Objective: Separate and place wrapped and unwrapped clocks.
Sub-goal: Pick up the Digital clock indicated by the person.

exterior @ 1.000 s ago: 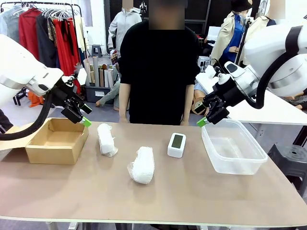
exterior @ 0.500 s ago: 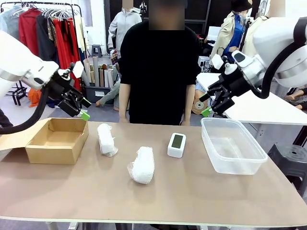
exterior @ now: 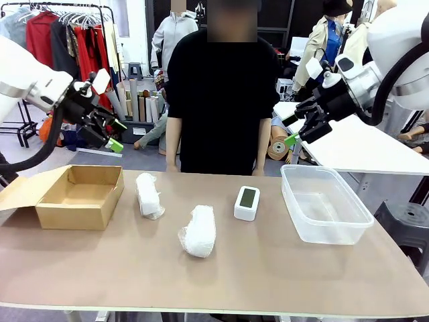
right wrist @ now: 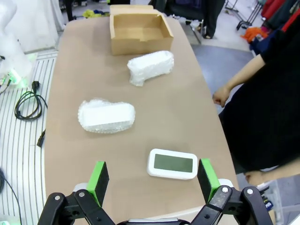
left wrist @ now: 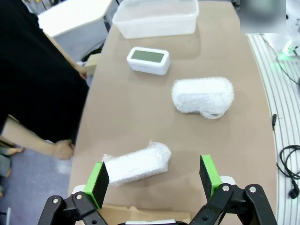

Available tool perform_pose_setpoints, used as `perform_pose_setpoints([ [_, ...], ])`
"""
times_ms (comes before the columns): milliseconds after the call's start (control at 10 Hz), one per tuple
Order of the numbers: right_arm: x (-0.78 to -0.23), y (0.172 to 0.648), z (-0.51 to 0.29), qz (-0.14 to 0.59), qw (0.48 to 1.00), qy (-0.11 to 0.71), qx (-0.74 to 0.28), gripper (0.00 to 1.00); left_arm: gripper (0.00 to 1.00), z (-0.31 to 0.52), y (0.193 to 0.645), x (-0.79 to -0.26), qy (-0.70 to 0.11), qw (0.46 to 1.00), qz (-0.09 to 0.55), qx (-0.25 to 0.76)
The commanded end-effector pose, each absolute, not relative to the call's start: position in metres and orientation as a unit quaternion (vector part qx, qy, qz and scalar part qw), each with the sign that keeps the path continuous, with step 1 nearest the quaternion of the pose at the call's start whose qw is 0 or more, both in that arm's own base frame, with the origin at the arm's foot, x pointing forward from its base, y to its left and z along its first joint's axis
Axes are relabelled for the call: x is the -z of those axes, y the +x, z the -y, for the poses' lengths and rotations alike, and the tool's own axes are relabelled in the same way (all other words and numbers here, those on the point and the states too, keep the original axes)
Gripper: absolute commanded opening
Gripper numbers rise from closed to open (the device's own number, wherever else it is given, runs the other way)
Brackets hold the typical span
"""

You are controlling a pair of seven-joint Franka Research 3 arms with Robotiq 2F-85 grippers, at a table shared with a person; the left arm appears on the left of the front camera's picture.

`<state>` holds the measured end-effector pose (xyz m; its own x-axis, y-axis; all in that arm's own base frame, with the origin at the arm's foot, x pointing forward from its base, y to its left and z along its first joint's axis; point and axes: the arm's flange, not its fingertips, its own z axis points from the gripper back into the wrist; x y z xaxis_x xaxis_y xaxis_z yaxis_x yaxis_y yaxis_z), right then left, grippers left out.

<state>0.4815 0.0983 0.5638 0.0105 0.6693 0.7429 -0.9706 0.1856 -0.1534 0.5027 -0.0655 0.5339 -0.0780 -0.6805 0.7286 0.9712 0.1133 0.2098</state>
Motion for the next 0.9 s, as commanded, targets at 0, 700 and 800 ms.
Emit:
perform_pose_setpoints([
  [0, -0.565, 0.492, -0.091, 0.372, 0.670, 0.225, -0.601, 1.00, 1.00, 0.064, 0.510, -0.541, -0.210, 0.631, 0.388, 0.639],
  [700, -0.565, 0.508, -0.070, 0.339, 0.670, 0.239, -0.615, 1.00, 1.00, 0.066, 0.517, -0.547, -0.252, 0.650, 0.365, 0.617],
  [800, -0.564, 0.511, -0.068, 0.338, 0.671, 0.239, -0.615, 1.00, 1.00, 0.066, 0.516, -0.547, -0.256, 0.650, 0.362, 0.618],
])
